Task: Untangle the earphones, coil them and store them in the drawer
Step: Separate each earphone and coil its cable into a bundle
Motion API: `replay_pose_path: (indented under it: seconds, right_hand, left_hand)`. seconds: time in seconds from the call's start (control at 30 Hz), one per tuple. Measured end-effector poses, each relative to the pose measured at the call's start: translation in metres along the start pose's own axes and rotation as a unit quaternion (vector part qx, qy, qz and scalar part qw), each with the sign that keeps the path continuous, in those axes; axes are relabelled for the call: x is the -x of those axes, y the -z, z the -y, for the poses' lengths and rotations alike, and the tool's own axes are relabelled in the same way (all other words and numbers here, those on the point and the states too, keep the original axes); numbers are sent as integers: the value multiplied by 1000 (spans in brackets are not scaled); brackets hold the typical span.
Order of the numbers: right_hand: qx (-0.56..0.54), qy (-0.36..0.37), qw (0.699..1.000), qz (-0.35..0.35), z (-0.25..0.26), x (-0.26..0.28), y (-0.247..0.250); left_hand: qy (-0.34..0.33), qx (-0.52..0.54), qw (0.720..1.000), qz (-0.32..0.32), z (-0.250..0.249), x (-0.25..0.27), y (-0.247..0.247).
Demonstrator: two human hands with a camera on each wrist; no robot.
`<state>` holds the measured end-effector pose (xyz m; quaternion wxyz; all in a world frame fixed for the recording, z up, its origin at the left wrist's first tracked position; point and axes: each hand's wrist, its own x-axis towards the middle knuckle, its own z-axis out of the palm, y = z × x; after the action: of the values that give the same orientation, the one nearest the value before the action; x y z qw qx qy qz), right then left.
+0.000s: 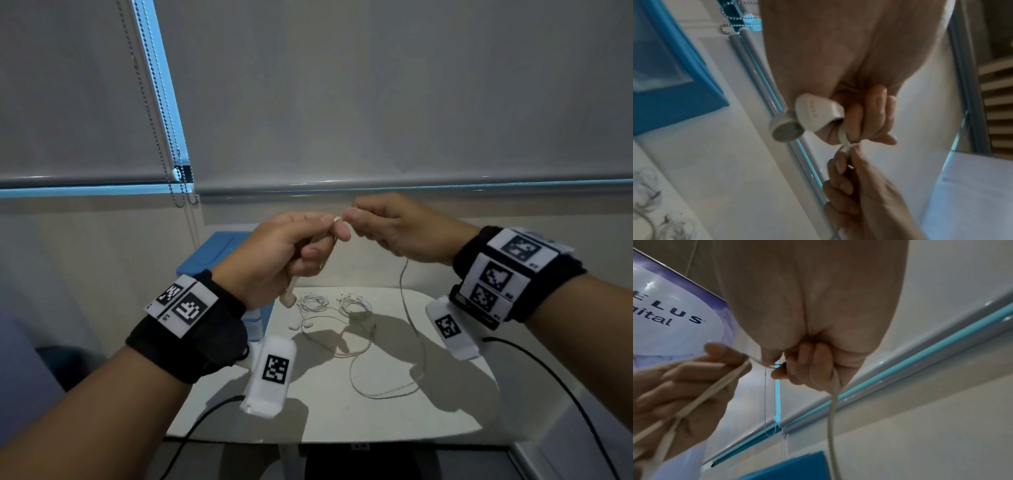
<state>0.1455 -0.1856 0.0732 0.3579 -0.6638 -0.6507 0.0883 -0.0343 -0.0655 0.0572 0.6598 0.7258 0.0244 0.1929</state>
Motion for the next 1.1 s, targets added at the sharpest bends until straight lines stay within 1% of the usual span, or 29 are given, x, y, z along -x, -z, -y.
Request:
replay_pose_path:
  seconds: [0.03, 0.1, 0.17, 0.23, 0.3, 0.37, 0.47, 0.53, 0.6, 0.67, 0.73, 0.8, 0.87, 0.93, 1.0, 1.1]
  right_hand:
    - [-19, -1, 1000, 0, -3, 1, -7]
    - [-37, -5, 999, 8, -6, 3, -19]
    - [-28, -13, 999, 34, -5, 7, -28]
    - [-2, -14, 997, 72, 0, 12, -34]
    - [29, -10, 994, 106, 8, 16, -34]
    - [41, -7, 991, 125, 20, 19, -29]
    - [40, 7, 992, 118, 37, 18, -13]
    - [29, 11, 994, 102, 44, 15, 0]
    - [42, 20, 996, 80, 47, 12, 11]
    - [67, 22, 997, 38, 45, 7, 19]
    - [71, 8, 997, -12, 37, 4, 25]
    - [56, -6, 997, -50, 26, 2, 25]
    - [23, -22, 997, -66, 12, 3, 19]
    - [-2, -47, 997, -56, 1, 6, 8]
    - [-28, -60, 998, -18, -4, 11, -5]
    - [-58, -54, 995, 53, 2, 18, -21]
  left_hand:
    - [-5, 31, 999, -4, -1, -1, 1]
    - [-20, 85, 996, -36, -3, -1, 1]
    - [-41, 132, 987, -78, -4, -1, 1]
    - [-72, 177, 973, -127, -4, -3, 3]
    - [-93, 184, 963, -173, -2, -7, 6]
    - [-97, 136, 967, -192, 1, -10, 5]
    - [-88, -11, 983, -162, 7, -8, -3]
    - [-92, -110, 981, -128, 11, -6, -7]
    - [-94, -167, 978, -88, 11, -6, -9]
    - [-77, -161, 981, -70, 10, -5, -11]
    - [-66, -127, 988, -66, 8, -4, -13]
    - [-66, -81, 993, -58, 5, -3, -13]
    - [-66, -47, 996, -43, 0, -1, -12]
    - [-71, -8, 997, -32, -5, 1, -12]
    - [-86, 31, 995, -38, -10, 1, -11]
    - [-100, 43, 990, -92, -12, -1, -10]
